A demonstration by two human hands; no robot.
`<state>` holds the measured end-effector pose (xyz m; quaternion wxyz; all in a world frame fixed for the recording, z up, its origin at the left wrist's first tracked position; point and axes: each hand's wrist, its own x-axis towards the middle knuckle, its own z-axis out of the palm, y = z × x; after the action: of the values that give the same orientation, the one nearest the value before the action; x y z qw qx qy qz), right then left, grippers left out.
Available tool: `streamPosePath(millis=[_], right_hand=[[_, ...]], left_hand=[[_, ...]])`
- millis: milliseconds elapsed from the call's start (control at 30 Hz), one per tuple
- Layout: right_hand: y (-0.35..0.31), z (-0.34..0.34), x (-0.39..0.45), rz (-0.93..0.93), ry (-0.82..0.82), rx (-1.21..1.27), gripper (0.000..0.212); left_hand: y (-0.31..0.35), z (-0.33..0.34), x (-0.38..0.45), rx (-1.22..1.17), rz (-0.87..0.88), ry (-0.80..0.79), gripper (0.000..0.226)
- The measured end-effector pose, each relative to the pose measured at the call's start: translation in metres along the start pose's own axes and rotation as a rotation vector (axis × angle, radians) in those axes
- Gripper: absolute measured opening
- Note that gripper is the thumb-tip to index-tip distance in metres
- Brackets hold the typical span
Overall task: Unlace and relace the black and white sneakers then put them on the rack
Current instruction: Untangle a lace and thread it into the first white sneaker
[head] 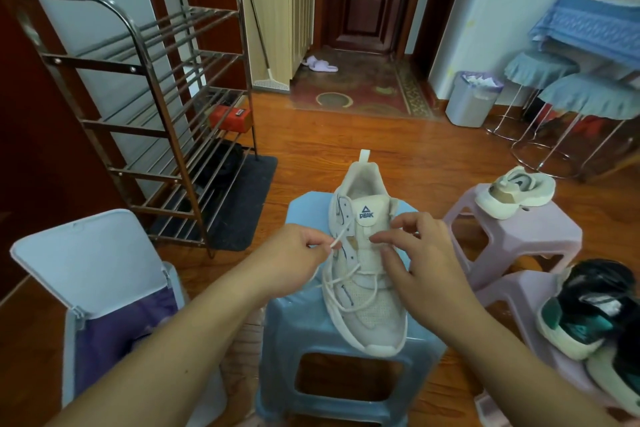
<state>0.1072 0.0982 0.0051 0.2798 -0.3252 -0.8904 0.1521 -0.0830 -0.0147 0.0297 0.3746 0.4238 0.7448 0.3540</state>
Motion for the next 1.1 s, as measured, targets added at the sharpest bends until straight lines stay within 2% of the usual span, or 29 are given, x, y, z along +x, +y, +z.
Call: streamPosePath(millis=[167,300,367,467,567,800,1100], right_hand=[[-0.002,0.009,-0.002,-0.005,0.001,-0.058,0.025],[-0.003,0.012,-0.001,-0.026,-0.021,-0.1,0.029],[-0.002,0.013,0.0,-0.014,-0.042,-0.121,0.033],[-0.001,0.013,0.001,-0.01,-0.047,-0.094,0.034],[-0.002,0.014,0.001,-0.026,-0.035,-0.058,0.031],[-0.005,0.019,0.003,-0.007,-0.01,-0.045,0.027],[0.001,0.018,0.002,0.033,-0.075,-0.036,0.033]], left_hand=[[-0.003,0.013,0.004,0.13,0.022,0.094,0.019],[-0.005,0.017,0.006,0.196,0.064,0.15,0.035],[-0.006,0.014,0.006,0.238,0.078,0.18,0.032],[-0.008,0.012,0.006,0.191,0.063,0.166,0.017],[-0.009,0.017,0.007,0.158,0.065,0.196,0.024],[-0.002,0.031,0.009,0.18,0.123,0.262,0.016],[-0.008,0.031,0.008,0.179,0.057,0.218,0.011]])
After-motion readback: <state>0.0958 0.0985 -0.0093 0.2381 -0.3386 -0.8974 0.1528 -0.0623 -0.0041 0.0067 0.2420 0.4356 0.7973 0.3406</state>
